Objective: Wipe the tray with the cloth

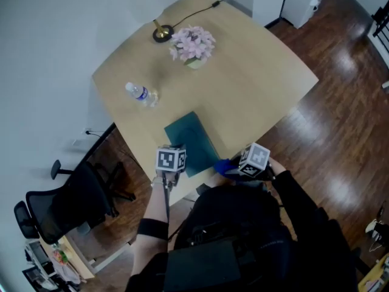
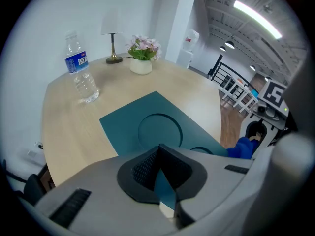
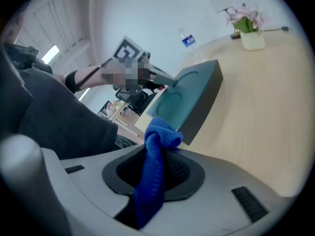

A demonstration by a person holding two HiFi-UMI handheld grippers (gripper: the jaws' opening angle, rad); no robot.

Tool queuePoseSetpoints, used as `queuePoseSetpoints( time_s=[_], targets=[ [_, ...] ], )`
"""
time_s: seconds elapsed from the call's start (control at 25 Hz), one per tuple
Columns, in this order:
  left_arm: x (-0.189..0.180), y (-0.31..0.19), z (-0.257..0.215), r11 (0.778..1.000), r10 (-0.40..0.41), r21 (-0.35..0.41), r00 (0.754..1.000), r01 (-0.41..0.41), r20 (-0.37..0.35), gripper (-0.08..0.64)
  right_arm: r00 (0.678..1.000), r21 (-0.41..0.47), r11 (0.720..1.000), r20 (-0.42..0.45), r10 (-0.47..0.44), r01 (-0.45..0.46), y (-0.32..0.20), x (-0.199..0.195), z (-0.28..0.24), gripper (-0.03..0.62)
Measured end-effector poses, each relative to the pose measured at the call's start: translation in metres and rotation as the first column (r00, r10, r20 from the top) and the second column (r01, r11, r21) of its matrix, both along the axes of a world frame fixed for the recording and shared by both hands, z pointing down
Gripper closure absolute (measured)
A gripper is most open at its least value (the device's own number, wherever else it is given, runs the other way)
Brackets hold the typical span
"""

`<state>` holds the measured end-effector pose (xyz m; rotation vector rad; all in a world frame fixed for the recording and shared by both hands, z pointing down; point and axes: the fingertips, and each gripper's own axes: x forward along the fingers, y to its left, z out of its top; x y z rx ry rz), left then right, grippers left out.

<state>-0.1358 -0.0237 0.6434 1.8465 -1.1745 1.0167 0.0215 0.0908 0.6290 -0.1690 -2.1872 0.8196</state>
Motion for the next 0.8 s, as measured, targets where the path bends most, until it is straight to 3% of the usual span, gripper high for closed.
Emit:
queuePoseSetpoints(
  time_s=[0.16,0.4,0.48,0.64,0.8],
  targets=[
    [0.0,0.003,-0.001,0.998,-0.054,0.02,0.998,0.055,-0.029,0.558,0.992,0.083,0.989,0.008,0.124,-0.124,-0.06,-0.003,-0.021,0.494],
    [-0.001,0.055,-0.038,0.986,-0.127,0.096,0.988,0.135,-0.09,0.56,0.948,0.265,0.912,0.026,0.318,-0.313,-0.19,-0.026,-0.025,0.494],
    [0.004,0.087,-0.04,0.986,-0.142,0.073,0.982,0.152,-0.123,0.56,0.949,0.325,0.895,0.024,0.315,-0.305,-0.224,-0.043,-0.027,0.494],
    [0.016,0.141,-0.007,0.984,-0.178,-0.044,0.975,0.174,-0.133,0.56,0.965,0.409,0.882,-0.009,0.262,-0.235,-0.276,-0.083,-0.021,0.494],
    [0.026,0.147,0.007,0.956,-0.292,-0.101,0.938,0.277,-0.185,0.56,0.99,0.427,0.898,-0.037,0.133,-0.105,-0.296,-0.129,-0.011,0.494]
  ],
)
